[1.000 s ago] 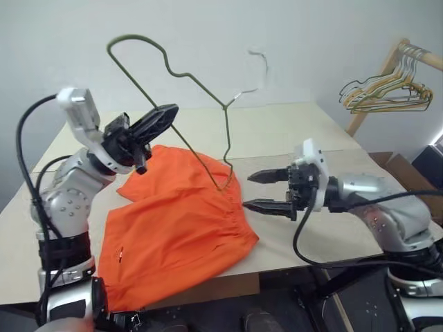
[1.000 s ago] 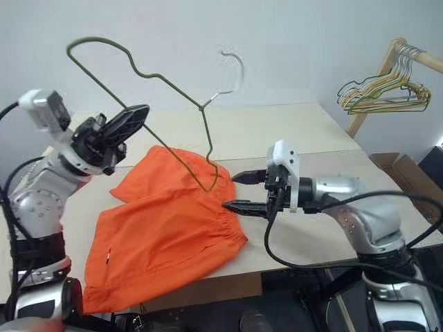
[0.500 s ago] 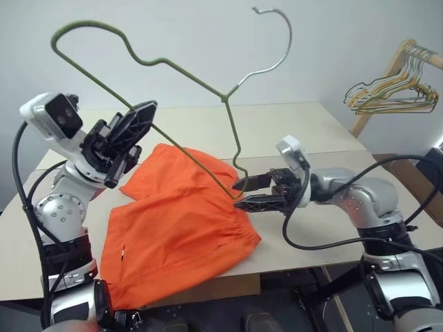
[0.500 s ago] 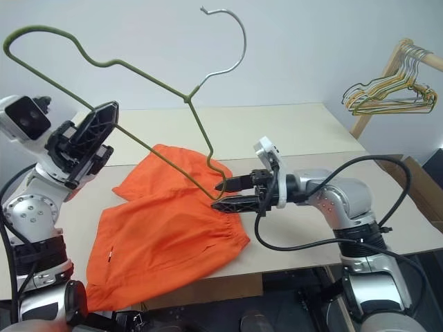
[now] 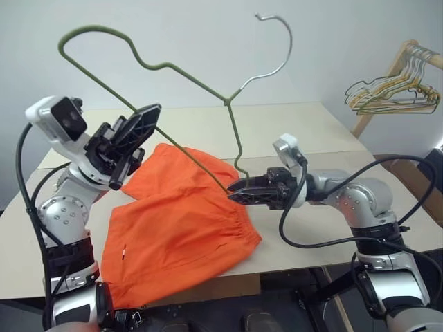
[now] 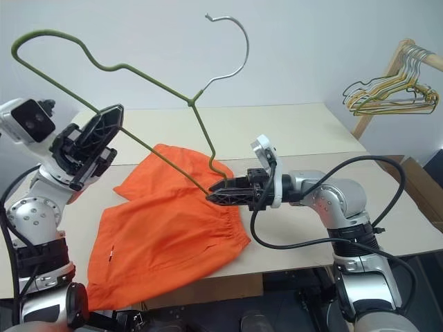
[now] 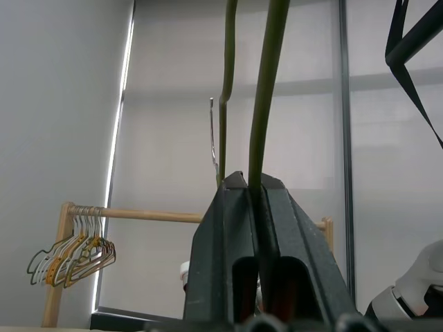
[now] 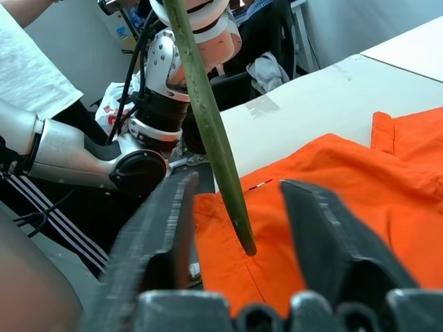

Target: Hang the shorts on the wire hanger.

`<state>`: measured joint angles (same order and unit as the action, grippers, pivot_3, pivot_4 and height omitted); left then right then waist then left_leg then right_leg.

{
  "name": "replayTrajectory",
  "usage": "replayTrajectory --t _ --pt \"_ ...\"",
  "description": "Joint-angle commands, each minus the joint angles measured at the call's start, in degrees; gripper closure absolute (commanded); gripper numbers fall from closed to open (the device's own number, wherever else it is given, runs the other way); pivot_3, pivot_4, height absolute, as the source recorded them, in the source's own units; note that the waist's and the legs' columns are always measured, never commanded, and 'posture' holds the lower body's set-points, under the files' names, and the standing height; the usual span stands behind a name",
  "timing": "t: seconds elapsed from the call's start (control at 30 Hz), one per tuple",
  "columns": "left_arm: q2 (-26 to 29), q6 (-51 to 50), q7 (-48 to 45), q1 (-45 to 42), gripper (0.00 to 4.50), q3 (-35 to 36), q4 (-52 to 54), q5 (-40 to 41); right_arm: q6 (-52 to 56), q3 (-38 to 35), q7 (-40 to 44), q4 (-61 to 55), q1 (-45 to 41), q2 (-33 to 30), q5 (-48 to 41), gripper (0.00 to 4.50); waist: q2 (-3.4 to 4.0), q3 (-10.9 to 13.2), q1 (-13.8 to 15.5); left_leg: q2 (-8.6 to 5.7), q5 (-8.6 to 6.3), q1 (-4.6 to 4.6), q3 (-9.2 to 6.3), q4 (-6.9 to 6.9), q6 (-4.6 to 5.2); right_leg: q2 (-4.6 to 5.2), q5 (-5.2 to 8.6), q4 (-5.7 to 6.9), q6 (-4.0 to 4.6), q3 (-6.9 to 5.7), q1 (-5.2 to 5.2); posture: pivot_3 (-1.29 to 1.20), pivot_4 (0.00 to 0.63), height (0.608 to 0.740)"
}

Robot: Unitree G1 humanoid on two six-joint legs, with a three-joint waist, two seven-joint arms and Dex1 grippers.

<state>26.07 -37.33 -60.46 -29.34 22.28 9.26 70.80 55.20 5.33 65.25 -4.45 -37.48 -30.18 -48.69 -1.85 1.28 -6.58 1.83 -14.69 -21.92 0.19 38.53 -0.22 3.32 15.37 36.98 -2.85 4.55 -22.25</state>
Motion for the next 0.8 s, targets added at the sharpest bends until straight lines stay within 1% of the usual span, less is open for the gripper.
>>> replayTrajectory --t 0.03,0.1,0.13,0.23,0.3,0.33,0.4,0.47,0.5,0.57,0.6,0.63,0.73,0.8 --pt "-0.5 1.5 0.4 -1.1 4.5 -0.5 0.7 -0.5 0.0 -1.8 -0.3 -1.9 -1.1 0.5 -1.4 3.66 0.0 0.0 0.0 0.0 0.0 -0.01 -0.01 0.01 0.0 0.0 0.0 0.0 0.0 -0.02 0.0 -0.08 0.0 0.74" --pt "-0.9 1.7 0.7 -0.9 4.5 -0.7 0.5 -1.0 -0.5 -1.7 -0.3 -2.1 -0.9 0.6 -1.0 4.34 0.02 0.0 0.0 0.0 0.0 -0.02 -0.01 0.01 0.0 0.0 0.0 0.0 0.0 -0.03 0.0 -0.08 0.0 0.74" --pt "-1.1 2.0 1.1 -0.7 4.5 -0.9 0.4 -1.6 -0.6 -1.7 -0.2 -2.2 -0.8 0.6 -1.0 4.48 0.01 0.0 -0.1 0.0 0.0 -0.02 -0.01 0.01 0.0 -0.01 0.0 0.0 0.0 -0.03 -0.01 -0.08 0.0 0.74" --pt "-1.4 2.9 1.9 0.2 4.5 -1.9 0.0 -3.8 -0.4 -2.0 -0.4 -2.3 -0.6 1.0 -1.1 4.48 0.01 0.0 -0.1 0.0 0.0 -0.07 -0.04 0.06 0.0 0.0 0.0 0.0 0.0 -0.07 0.0 -0.09 0.0 0.74" --pt "-1.1 2.9 1.6 1.1 3.97 -2.7 -0.2 -4.8 -0.3 -2.2 -0.7 -2.3 -0.5 1.1 -1.3 4.5 0.02 0.0 -0.2 0.0 0.0 -0.08 -0.05 0.07 0.0 0.0 0.0 0.0 0.0 -0.09 0.0 -0.09 0.0 0.74" --pt "-0.9 2.8 1.6 1.6 3.82 -3.4 -0.2 -5.8 -0.2 -2.5 -0.9 -2.4 -0.4 1.1 -1.6 4.5 0.02 0.0 -0.2 0.01 0.0 -0.07 -0.06 0.07 0.0 0.0 0.0 0.0 0.0 -0.1 0.0 -0.09 0.0 0.74" --pt "0.2 2.3 2.4 2.5 3.17 -5.4 -0.4 -9.0 0.1 -3.5 -1.5 -2.8 -0.1 1.3 -2.5 4.5 0.02 0.0 -0.1 0.0 0.0 -0.09 -0.07 0.08 0.0 0.0 0.0 0.0 0.0 -0.13 0.0 -0.09 0.0 0.74" --pt "2.9 2.7 1.7 4.1 2.58 -9.3 -0.3 -14.9 0.8 -5.3 -2.6 -3.2 0.1 1.6 -4.0 4.5 0.03 0.0 -0.2 0.0 0.0 -0.13 -0.09 0.11 0.0 0.0 0.0 0.0 0.0 -0.16 0.0 -0.09 0.0 0.74" --pt "4.9 4.0 0.5 5.6 2.19 -12.3 -0.1 -19.5 1.6 -6.4 -3.7 -3.2 0.3 1.6 -4.8 4.5 0.04 0.0 -0.2 0.0 0.0 -0.15 -0.1 0.11 0.0 0.0 0.0 0.0 0.0 -0.18 -0.01 -0.08 0.0 0.74" --pt "8.1 6.8 -1.4 8.0 1.64 -17.2 -0.4 -26.7 3.3 -8.2 -5.8 -3.5 0.9 0.9 -6.0 4.5 0.14 0.1 -0.3 0.0 0.0 -0.12 -0.11 0.09 0.0 0.0 0.0 0.0 0.01 -0.19 0.0 -0.08 0.0 0.74" --pt "9.4 7.8 -1.9 8.9 1.39 -18.9 -0.6 -29.3 4.5 -8.9 -6.8 -3.9 1.4 0.1 -6.5 4.5 0.16 0.1 -0.2 0.0 0.0 -0.11 -0.1 0.08 0.0 -0.01 0.01 -0.01 0.02 -0.18 0.0 -0.07 0.0 0.74" --pt "10.4 8.9 -2.3 9.8 1.0 -20.2 -0.8 -31.6 7.2 -9.9 -7.9 -3.8 2.1 -1.2 -7.7 4.5 0.18 0.1 -0.2 0.01 0.0 -0.12 -0.1 0.08 0.0 -0.01 0.01 -0.01 0.03 -0.21 0.0 -0.07 0.0 0.74" --pt "13.6 12.8 -4.3 12.3 0.08 -23.0 0.1 -37.6 12.9 -12.8 -9.6 -5.4 6.2 -5.9 -10.6 4.5 0.21 0.1 0.5 0.01 0.0 -0.18 -0.11 0.08 0.0 0.01 0.02 -0.04 0.04 -0.26 -0.02 -0.07 0.0 0.74" --pt "15.5 15.3 -4.8 13.7 0.01 -24.1 1.5 -41.1 15.9 -15.0 -10.6 -6.4 10.3 -9.4 -11.9 4.5 0.25 0.2 1.0 0.01 0.0 -0.21 -0.1 0.08 0.0 0.02 0.02 -0.06 0.04 -0.26 -0.04 -0.08 0.0 0.74"
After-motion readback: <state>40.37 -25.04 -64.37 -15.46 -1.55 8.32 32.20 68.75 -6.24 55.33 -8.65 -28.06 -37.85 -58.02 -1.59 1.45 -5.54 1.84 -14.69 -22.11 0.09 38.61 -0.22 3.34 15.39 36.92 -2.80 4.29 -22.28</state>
